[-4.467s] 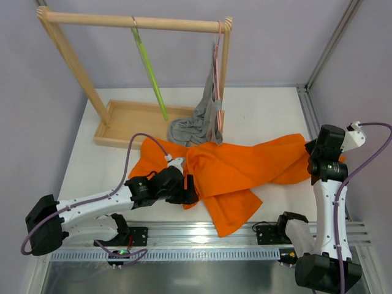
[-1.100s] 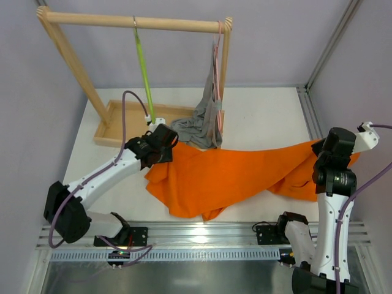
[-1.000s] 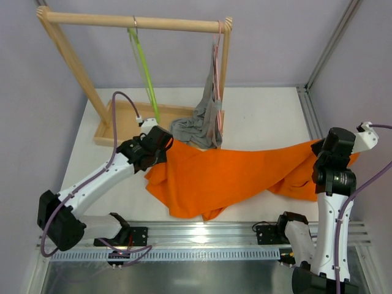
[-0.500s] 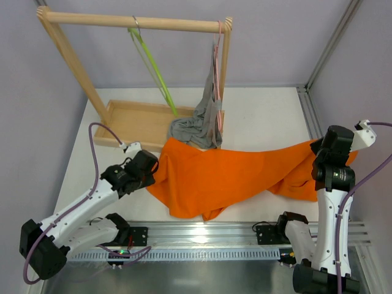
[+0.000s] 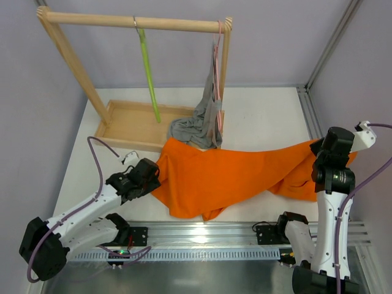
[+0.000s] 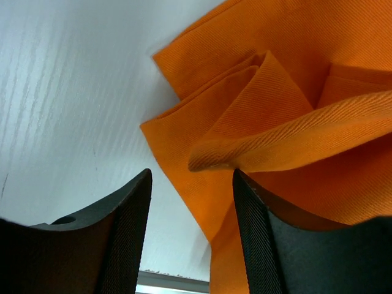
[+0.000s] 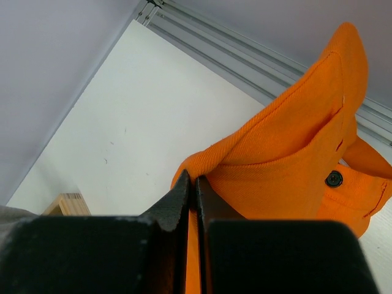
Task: Place the trousers on the hanger
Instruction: Fold the trousers
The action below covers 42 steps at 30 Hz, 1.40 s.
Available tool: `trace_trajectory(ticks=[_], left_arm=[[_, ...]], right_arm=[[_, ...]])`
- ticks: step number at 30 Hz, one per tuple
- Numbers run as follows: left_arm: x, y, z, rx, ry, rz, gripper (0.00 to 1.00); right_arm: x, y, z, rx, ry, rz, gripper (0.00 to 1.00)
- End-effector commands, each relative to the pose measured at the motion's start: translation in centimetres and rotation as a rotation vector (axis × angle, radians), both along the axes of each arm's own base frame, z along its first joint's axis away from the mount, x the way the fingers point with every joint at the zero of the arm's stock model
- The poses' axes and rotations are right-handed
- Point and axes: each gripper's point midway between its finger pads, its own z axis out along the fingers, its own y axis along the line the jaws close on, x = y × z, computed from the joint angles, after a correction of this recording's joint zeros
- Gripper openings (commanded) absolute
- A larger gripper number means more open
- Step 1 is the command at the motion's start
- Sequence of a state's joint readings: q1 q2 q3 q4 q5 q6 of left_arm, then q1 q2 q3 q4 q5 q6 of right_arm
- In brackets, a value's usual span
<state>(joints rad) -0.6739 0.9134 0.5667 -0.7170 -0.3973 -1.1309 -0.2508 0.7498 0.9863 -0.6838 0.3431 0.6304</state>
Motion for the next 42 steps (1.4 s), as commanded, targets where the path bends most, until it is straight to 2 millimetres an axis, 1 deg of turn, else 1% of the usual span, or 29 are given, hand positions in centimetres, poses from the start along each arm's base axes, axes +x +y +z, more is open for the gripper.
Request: trace_trajectory(ticks=[1,5,10,13,18,22,24,25,26,28,30,31,33,34,35,36,37,39,40,41,42], left_arm=[[1.0,-0.9,-0.4,-0.046,-0.016,0.047,0.56],[0.8,-1.0,-1.5,-0.064,0.002,0.072,0.51],[0.2,-0.6,-2.8,-0.049,0.033,0.089,0.47],[-0.1,-0.3,-3.5,-0.042,0.042,0.099,0.46],[0.3,0.0,-4.2,-0.014,0.043,0.110,0.47],[0.9,-0.3,-4.8,0.001,0.061,0.100,0.46],[0.8,-0.2,-5.6,0.019,0.088,0.097,0.43],[0.8,-0.3,-5.7,0.019,0.095,0.095,0.40],[0.7,-0.4,-6.0,0.020,0.102,0.090,0.29],[0.6,-0.5,-6.1,0.011,0.108,0.084,0.22],[0.9,-0.6,-5.3,0.002,0.087,0.080,0.11],[0.8,-0.4,-5.0,0.007,0.083,0.080,0.01],[1.2,-0.1,-3.0,0.005,0.042,0.085,0.00],[1.7,0.5,-2.0,0.028,0.006,0.099,0.00],[1.2,1.4,-1.4,0.064,0.009,0.103,0.00],[2.1,1.5,1.0,0.053,-0.060,0.115,0.00],[2.7,2.8,2.5,0.094,-0.116,0.152,0.00],[2.8,4.7,5.5,0.145,-0.180,0.185,0.00],[3.7,5.7,8.6,0.167,-0.255,0.226,0.00],[3.6,6.6,11.7,0.176,-0.306,0.242,0.00],[3.2,7.7,11.6,0.232,-0.297,0.258,0.00]], right_arm=[[0.5,-0.1,1.5,-0.020,-0.061,0.004,0.04],[0.5,-0.2,1.5,-0.026,-0.059,0.004,0.04],[0.5,-0.3,1.3,-0.031,-0.055,0.001,0.04],[0.6,-0.4,1.0,-0.032,-0.048,0.001,0.04],[0.7,-0.3,0.8,-0.025,-0.051,0.006,0.04],[0.7,-0.3,0.7,-0.025,-0.048,0.004,0.04],[0.7,-0.3,0.6,-0.028,-0.044,0.003,0.04],[0.6,-0.4,0.4,-0.029,-0.039,0.000,0.04],[0.5,-0.5,0.5,-0.034,-0.038,-0.002,0.04],[0.5,-0.7,0.4,-0.040,-0.030,-0.012,0.04],[0.3,-0.7,0.6,-0.043,-0.032,-0.016,0.04],[0.3,-0.7,0.6,-0.040,-0.034,-0.016,0.04],[0.3,-0.5,1.1,-0.036,-0.041,-0.012,0.04],[0.2,-0.4,1.2,-0.034,-0.040,-0.004,0.04],[0.1,-0.2,1.7,-0.029,-0.053,-0.001,0.04],[0.0,0.0,1.8,-0.022,-0.061,0.007,0.04],[0.0,0.4,1.9,-0.011,-0.065,0.028,0.04],[-0.2,1.0,2.3,-0.003,-0.083,0.050,0.04],[-0.4,1.3,2.4,0.006,-0.085,0.059,0.04],[-0.9,1.3,2.9,0.003,-0.088,0.058,0.04],[-0.9,1.4,3.6,-0.001,-0.105,0.060,0.04]])
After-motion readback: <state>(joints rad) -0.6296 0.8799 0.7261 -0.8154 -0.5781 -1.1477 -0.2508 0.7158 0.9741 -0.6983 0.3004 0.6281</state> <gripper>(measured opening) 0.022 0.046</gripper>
